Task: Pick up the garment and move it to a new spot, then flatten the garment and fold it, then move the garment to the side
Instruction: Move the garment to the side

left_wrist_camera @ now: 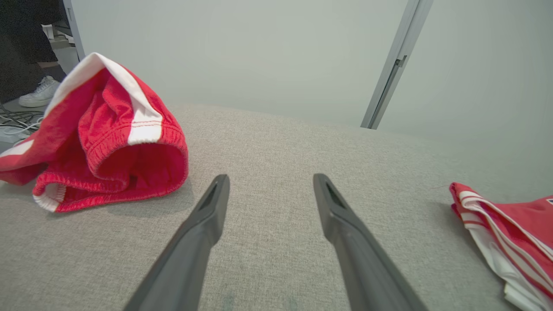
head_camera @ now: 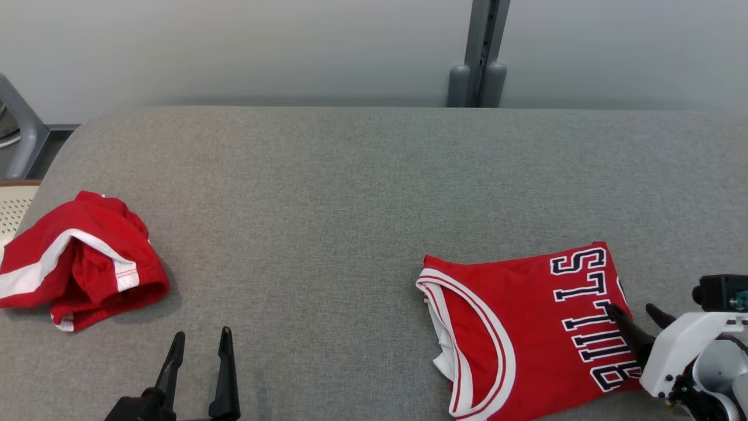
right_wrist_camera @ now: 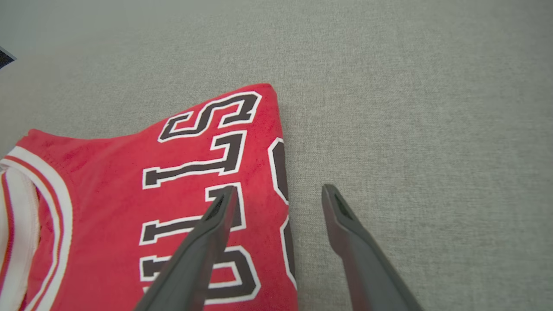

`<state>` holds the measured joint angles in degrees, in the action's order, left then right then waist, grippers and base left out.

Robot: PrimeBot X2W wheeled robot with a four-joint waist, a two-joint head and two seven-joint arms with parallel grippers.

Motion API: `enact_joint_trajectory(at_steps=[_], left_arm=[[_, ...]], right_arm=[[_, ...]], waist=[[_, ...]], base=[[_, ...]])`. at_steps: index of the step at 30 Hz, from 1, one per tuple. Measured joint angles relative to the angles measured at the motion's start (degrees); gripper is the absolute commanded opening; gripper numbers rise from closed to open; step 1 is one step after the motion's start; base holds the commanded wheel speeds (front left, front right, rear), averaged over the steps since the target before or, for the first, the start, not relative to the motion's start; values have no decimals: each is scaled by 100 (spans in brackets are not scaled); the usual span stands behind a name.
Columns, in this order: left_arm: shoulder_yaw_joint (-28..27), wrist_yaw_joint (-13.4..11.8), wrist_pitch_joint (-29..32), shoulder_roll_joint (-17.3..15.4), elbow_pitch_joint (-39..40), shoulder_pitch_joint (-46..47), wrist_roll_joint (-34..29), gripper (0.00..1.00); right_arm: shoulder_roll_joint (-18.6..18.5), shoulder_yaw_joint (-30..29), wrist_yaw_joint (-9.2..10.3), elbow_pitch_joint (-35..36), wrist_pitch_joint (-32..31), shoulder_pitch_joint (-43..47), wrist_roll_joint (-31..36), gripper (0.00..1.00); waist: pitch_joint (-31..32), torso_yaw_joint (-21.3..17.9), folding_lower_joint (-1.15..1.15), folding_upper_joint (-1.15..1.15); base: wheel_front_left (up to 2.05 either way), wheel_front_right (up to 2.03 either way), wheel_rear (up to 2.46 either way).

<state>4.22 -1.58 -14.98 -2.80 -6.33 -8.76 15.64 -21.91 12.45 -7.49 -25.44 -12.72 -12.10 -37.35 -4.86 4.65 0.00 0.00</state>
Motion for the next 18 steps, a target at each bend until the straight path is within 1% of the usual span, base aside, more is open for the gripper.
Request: enact_joint_trajectory(at_steps=[3,4,7,8,9,13,14,15,16,18], left_arm=[[18,-1,0,1,14,110,0,100],[21,-8,0,0,22,134,0,100],[14,-10,0,1,23,154,-2,100],[8,-30,0,1,26,188,-8,100],[-20,-43,0,-2,62,248,-9,100],[-16,4,0,0,79,332,-74,100],[-16,4,0,0,79,332,-74,100],[-32,24,-1,2,90,363,-148,100],[-32,24,-1,2,90,363,-148,100],[-58,67,0,0,105,437,-230,100]], right_arm=[[24,290,0,-200,-307,-159,-271,100],[25,434,0,-335,-453,-237,-469,100],[-2,465,-1,-425,-500,-334,-659,100],[-20,480,-1,-471,-500,-387,-725,30],[-48,499,-1,-510,-488,-476,-880,0],[-254,634,-1,-572,-469,-680,-1068,0],[-254,634,-1,-572,-469,-680,-1068,0],[-356,612,-2,-625,-334,-862,-1136,0],[-356,612,-2,-625,-334,-862,-1136,0],[-490,541,-2,-711,-142,-1144,-1112,0]], waist=[[-158,71,0,0],[-243,105,0,0],[-304,121,0,0],[-328,116,0,0],[-372,70,0,0],[-483,-110,0,0],[-483,-110,0,0],[-560,-223,0,0],[-560,-223,0,0],[-671,-341,0,0]], base=[[0,0,0],[0,0,0],[0,0,0],[0,0,0],[0,0,0],[0,0,0],[0,0,0],[0,0,0],[0,0,0],[0,0,0]])
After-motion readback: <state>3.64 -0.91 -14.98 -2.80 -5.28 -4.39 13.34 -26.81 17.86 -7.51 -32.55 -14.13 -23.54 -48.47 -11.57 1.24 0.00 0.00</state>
